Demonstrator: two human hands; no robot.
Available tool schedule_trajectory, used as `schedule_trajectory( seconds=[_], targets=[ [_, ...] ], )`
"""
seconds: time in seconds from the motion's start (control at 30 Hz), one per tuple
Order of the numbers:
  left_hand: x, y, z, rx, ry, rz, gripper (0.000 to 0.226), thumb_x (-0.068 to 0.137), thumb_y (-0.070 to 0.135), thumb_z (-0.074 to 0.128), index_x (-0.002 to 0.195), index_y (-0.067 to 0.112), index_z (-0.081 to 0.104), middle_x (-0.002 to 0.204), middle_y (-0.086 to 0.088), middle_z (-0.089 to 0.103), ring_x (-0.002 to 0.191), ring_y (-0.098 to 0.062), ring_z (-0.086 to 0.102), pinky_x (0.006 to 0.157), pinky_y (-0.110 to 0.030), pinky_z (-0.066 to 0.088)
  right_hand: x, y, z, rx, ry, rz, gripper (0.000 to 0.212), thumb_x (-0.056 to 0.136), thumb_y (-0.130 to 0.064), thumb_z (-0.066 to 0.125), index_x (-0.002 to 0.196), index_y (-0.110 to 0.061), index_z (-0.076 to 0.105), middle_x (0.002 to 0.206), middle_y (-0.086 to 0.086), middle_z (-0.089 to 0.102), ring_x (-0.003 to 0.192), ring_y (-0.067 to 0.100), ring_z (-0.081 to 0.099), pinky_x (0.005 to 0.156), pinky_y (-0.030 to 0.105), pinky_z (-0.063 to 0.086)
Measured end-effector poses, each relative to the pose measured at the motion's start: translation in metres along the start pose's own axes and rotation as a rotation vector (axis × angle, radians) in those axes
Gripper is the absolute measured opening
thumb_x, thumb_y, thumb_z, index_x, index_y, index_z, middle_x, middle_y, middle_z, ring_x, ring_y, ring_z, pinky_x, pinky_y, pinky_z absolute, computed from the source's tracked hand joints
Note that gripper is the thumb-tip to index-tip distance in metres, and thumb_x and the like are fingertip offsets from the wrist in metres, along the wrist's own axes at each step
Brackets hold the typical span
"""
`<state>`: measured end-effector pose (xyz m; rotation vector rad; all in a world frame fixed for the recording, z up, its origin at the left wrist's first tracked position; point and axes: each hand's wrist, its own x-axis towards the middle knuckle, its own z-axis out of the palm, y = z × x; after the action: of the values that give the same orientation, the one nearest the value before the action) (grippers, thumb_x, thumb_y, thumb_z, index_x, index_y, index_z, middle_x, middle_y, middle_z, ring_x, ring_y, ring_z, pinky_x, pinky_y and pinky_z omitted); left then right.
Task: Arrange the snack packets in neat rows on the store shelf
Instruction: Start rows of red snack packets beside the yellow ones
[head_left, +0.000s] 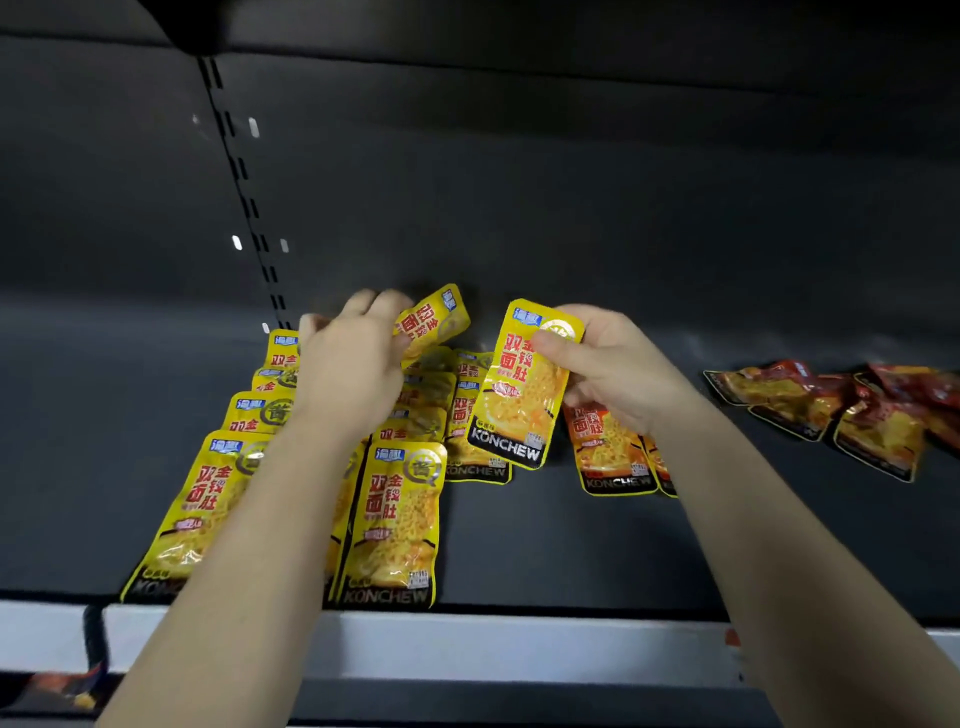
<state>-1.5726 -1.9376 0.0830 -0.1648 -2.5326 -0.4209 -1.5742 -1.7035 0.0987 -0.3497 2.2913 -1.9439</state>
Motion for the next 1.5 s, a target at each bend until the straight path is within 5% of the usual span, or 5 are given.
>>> schedule_trajectory(
  seconds=[0.47,0.7,1.0,1.4,1.5],
  targets=[
    [-0.003,-0.001,-0.001,-0.004,0.096,0.025,0.027,0.092,0.012,0.057,0.118,0.020,0.061,0.106,-0.006,0.060,0.094,-0.034,0.058,0.092,-0.042,0.023,-0.003,0.018,0.028,-0.225,-0.161,0.259,0.054,0.085,0.001,0.069,0.134,-0.011,0.050,0.114,0.019,0.064,0.068,0.017,0.065,0.053,0.022,0.052],
    [-0.005,-0.003,0.000,-0.043,0.100,0.014,0.026,0.094,0.014,0.055,0.119,0.020,0.059,0.109,-0.004,0.059,0.093,-0.032,0.057,0.095,-0.041,0.022,-0.010,0.022,0.027,-0.466,-0.099,0.101,0.053,0.082,-0.017,0.077,0.129,-0.021,0.052,0.062,0.000,0.064,0.048,0.010,0.055,0.059,0.028,0.045],
    [-0.006,-0.003,0.000,-0.039,0.102,0.053,0.027,0.092,0.013,0.058,0.117,0.022,0.061,0.103,-0.004,0.060,0.105,-0.031,0.053,0.093,-0.044,0.024,-0.006,0.028,0.030,-0.571,-0.052,-0.006,0.061,0.080,-0.022,0.079,0.134,-0.020,0.051,0.069,-0.005,0.061,0.065,0.011,0.062,0.071,0.035,0.051],
    [-0.008,0.009,-0.002,-0.585,-0.122,0.208,0.009,0.091,0.017,0.058,0.100,0.018,0.059,0.096,0.002,0.059,0.085,-0.011,0.059,0.073,-0.018,0.048,-0.004,0.025,0.025,-0.441,0.109,-0.161,0.044,0.083,-0.031,0.075,0.121,-0.021,0.057,0.088,-0.010,0.064,0.068,0.002,0.060,0.066,0.023,0.047],
    [-0.011,0.013,0.001,-0.741,-0.254,0.180,0.007,0.089,0.025,0.059,0.096,0.024,0.055,0.094,-0.001,0.065,0.086,-0.022,0.065,0.075,-0.045,0.055,-0.006,0.022,0.028,-0.263,0.051,-0.200,0.021,0.086,-0.017,0.072,0.105,-0.023,0.063,0.093,-0.009,0.072,0.076,0.001,0.066,0.067,0.021,0.051]
  ],
)
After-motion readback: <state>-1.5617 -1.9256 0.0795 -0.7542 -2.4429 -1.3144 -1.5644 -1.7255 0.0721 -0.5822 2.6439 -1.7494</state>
